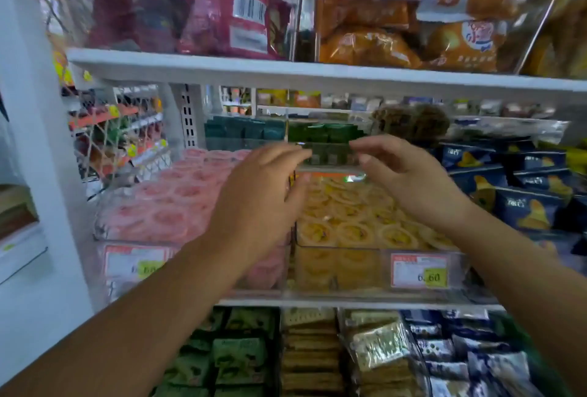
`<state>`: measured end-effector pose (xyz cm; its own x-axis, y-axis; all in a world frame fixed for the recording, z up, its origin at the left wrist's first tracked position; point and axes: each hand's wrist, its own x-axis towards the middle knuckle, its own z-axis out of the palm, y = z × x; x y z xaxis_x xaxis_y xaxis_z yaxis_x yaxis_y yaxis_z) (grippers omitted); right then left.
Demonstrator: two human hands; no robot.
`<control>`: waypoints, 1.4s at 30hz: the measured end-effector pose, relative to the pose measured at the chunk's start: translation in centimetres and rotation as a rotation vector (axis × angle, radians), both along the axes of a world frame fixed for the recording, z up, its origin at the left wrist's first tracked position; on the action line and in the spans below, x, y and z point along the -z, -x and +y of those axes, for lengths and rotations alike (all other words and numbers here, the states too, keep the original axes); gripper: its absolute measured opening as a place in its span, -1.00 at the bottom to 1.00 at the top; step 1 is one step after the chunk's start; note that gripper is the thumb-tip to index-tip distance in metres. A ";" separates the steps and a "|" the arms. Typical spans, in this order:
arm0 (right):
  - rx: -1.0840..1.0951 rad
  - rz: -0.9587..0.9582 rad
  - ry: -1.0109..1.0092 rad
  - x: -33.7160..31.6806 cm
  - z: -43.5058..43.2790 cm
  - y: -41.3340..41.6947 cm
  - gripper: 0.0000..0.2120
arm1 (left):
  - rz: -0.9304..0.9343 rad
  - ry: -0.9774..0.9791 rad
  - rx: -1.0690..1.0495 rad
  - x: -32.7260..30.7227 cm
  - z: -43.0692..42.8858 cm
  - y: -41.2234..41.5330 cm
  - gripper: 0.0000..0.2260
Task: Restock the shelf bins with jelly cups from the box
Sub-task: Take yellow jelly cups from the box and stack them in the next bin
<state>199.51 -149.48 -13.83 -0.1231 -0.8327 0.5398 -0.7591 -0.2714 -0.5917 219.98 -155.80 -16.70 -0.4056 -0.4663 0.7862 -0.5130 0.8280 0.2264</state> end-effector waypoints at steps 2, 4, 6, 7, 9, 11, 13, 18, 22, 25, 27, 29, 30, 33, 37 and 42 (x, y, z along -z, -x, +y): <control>-0.109 -0.172 0.026 1.9 5.0 -1.8 -0.81 | 0.126 0.076 0.155 2.2 4.1 -1.8 -0.71; -0.269 -0.355 -0.170 5.4 9.3 -3.1 -0.79 | 0.061 -0.024 0.298 7.6 7.4 -3.5 -0.76; -0.405 -0.434 -0.568 11.0 11.5 -3.4 -0.73 | -0.093 -0.295 0.321 14.9 10.2 -4.7 -0.76; -0.452 -0.420 -0.770 14.9 12.0 -3.7 -0.73 | -0.168 -0.436 0.287 18.8 11.6 -5.2 -0.76; -0.415 -0.433 -1.072 24.4 12.3 -3.9 -0.80 | -0.339 -0.650 0.200 26.0 13.4 -6.0 -0.78; -0.250 -0.565 -1.243 33.8 12.7 -4.0 -0.81 | -0.506 -0.843 0.150 31.9 14.0 -6.4 -0.76; -0.111 -0.849 -1.430 42.2 13.8 -4.1 -0.81 | -0.599 -1.056 0.074 37.6 14.1 -6.9 -0.74; 0.232 -0.874 -1.421 54.0 16.4 -4.4 -0.75 | -0.709 -1.429 -0.075 48.7 13.8 -9.5 -0.69; 0.199 -0.741 -1.466 57.8 17.2 -5.3 -0.65 | -0.791 -1.637 -0.132 53.4 14.3 -11.1 -0.57; 0.099 -0.597 -1.486 60.2 15.9 -6.1 -0.53 | -0.661 -1.731 -0.125 55.0 14.8 -10.9 -0.45; 0.000 -0.464 -1.436 61.3 14.8 -7.0 -0.45 | -0.582 -1.757 -0.162 55.9 14.9 -10.9 -0.45; -0.085 -0.352 -1.325 62.1 13.3 -8.1 -0.39 | -0.501 -1.775 -0.227 56.3 14.8 -11.0 -0.45; -0.130 -0.217 -1.290 62.3 12.5 -8.7 -0.35 | -0.466 -1.771 -0.261 56.7 14.7 -11.1 -0.44; -0.214 0.108 -1.298 63.5 10.2 -10.2 -0.25 | -0.384 -1.802 -0.351 57.4 14.5 -11.1 -0.36; -0.228 -0.012 -1.321 65.1 8.9 -11.8 -0.22 | -0.298 -1.838 -0.197 57.6 14.6 -11.0 -0.37; -0.418 0.080 -1.391 67.4 8.4 -11.9 -0.33 | -0.244 -1.835 -0.203 58.6 14.6 -11.5 -0.38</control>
<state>211.40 -141.06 -81.24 0.2461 -0.6450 -0.7235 -0.8127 0.2694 -0.5166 231.47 -141.16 -75.26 -0.2544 -0.6081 -0.7520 -0.7148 -0.4055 0.5697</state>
